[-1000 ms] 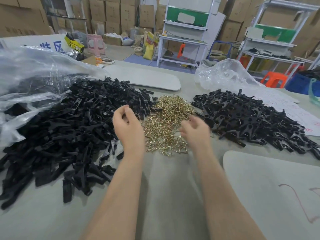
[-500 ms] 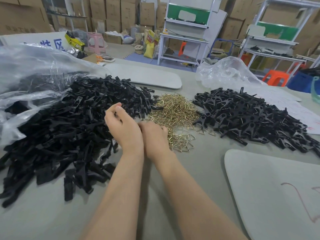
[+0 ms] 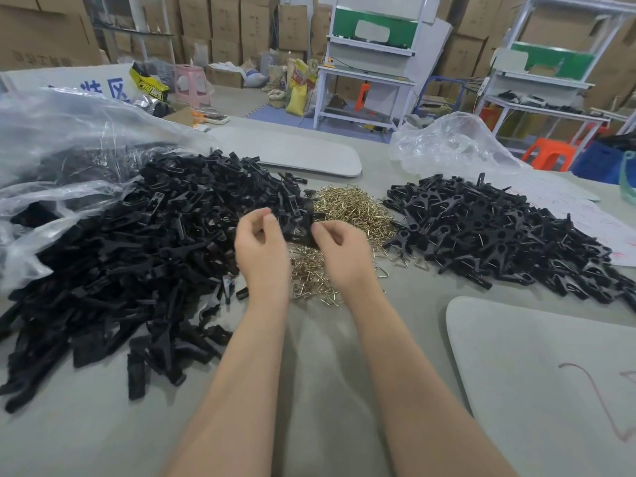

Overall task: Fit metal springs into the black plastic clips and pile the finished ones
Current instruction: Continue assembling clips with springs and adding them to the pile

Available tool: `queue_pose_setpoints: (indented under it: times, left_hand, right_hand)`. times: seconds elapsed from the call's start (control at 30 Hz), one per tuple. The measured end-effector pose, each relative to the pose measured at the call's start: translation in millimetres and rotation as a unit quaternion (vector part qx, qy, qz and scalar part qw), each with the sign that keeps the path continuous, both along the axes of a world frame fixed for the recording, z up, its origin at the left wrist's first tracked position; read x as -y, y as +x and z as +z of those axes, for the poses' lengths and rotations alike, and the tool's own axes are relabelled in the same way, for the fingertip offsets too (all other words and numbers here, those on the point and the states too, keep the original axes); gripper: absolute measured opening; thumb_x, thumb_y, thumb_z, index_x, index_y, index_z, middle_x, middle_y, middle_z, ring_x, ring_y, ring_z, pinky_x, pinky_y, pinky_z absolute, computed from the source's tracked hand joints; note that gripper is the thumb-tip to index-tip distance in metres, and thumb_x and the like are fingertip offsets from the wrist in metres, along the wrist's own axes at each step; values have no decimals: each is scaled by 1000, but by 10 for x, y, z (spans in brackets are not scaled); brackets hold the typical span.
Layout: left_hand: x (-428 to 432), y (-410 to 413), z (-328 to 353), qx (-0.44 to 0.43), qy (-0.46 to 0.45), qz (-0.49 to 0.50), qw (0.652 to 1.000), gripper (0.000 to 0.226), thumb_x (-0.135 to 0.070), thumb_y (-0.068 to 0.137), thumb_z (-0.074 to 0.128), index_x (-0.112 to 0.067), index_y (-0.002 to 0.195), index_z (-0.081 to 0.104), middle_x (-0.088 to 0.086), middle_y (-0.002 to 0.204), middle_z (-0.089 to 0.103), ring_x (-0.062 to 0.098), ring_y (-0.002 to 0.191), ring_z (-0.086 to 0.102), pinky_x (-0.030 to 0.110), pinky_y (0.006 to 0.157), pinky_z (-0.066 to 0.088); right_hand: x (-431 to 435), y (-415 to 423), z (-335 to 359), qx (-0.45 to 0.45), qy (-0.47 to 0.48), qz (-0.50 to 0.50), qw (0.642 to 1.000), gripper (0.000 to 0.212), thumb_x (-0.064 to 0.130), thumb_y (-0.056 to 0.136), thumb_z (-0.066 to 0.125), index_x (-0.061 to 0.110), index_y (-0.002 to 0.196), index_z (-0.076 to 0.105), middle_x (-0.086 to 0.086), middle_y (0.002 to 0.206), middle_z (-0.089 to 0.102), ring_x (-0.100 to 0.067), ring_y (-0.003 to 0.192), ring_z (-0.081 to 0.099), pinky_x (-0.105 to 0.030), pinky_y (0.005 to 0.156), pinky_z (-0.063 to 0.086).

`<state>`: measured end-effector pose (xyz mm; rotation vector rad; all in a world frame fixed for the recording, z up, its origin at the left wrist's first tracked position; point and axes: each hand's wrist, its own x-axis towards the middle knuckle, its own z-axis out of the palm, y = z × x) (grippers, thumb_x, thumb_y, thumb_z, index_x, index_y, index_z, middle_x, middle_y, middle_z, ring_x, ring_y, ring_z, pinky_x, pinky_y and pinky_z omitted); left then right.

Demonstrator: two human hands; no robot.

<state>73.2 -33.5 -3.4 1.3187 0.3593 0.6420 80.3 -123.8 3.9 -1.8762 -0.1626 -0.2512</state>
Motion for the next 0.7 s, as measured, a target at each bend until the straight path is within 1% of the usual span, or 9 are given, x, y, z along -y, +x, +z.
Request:
queue_pose_setpoints:
  times: [0.1,0.17,0.27,0.33,0.4,0.5,0.6,0.63,0.7]
  left_hand:
    - [85,-12,-4,-30,44,-146,988,3,-27,93,58,-27,92,61,-1,101,67,14,99,62,39,97,49]
    - [147,-20,-20,-42,75,-203,975,4,-30,90,62,-27,89,62,-6,94,66,11,95,62,33,94,51]
    - [211,-35,-56,-45,126,-225,965,17,-30,90,63,-14,94,65,0,94,68,11,91,62,21,82,50]
    - [212,-29,-81,-39,145,-210,966,22,-26,91,61,-5,95,66,8,94,69,17,88,62,27,82,49]
    - [188,-19,-95,-36,129,-201,971,24,-22,93,59,1,90,65,6,82,67,15,76,58,27,75,47]
    - [154,-11,-95,-45,93,-200,974,24,-25,94,57,-12,74,60,-15,56,55,-5,52,47,12,57,38]
    - [130,0,-91,-56,84,-192,976,17,-32,94,56,-24,82,63,-17,68,62,-12,58,52,10,56,37]
    - [126,-3,-90,-56,91,-193,975,16,-32,95,55,-24,84,64,-15,73,63,-11,63,53,12,59,38]
    - [131,-10,-87,-45,110,-194,974,16,-29,96,53,-24,84,63,-9,79,63,-1,71,53,11,62,41]
  right_hand:
    - [170,-38,-31,48,-47,-50,996,10,19,94,56,21,87,63,13,76,63,-9,78,61,-24,74,48]
    - [237,-85,-93,82,-62,-77,992,10,19,94,57,16,89,65,9,77,64,-9,78,61,-21,73,48]
    - [256,-144,-183,102,-72,-85,989,13,18,94,55,14,89,66,3,82,67,-12,80,61,-18,71,46]
    - [237,-156,-210,103,-80,-79,988,13,18,94,56,12,92,67,0,88,69,-14,85,63,-24,77,48]
    - [223,-155,-216,105,-69,-70,990,9,18,92,59,15,92,67,3,88,69,-11,87,64,-25,80,49]
    - [239,-156,-187,80,19,-77,994,5,22,90,63,24,86,61,10,85,65,-2,83,61,-18,77,49]
    - [308,-119,-173,8,126,-92,988,7,16,88,65,19,85,59,0,84,63,-18,83,62,-35,84,54]
    - [325,-113,-165,-12,154,-83,985,8,13,89,64,16,85,58,-1,81,63,-18,79,62,-37,84,55]
    - [343,-101,-151,-35,220,-49,974,9,6,90,61,13,85,57,1,77,63,-11,74,64,-28,77,56]
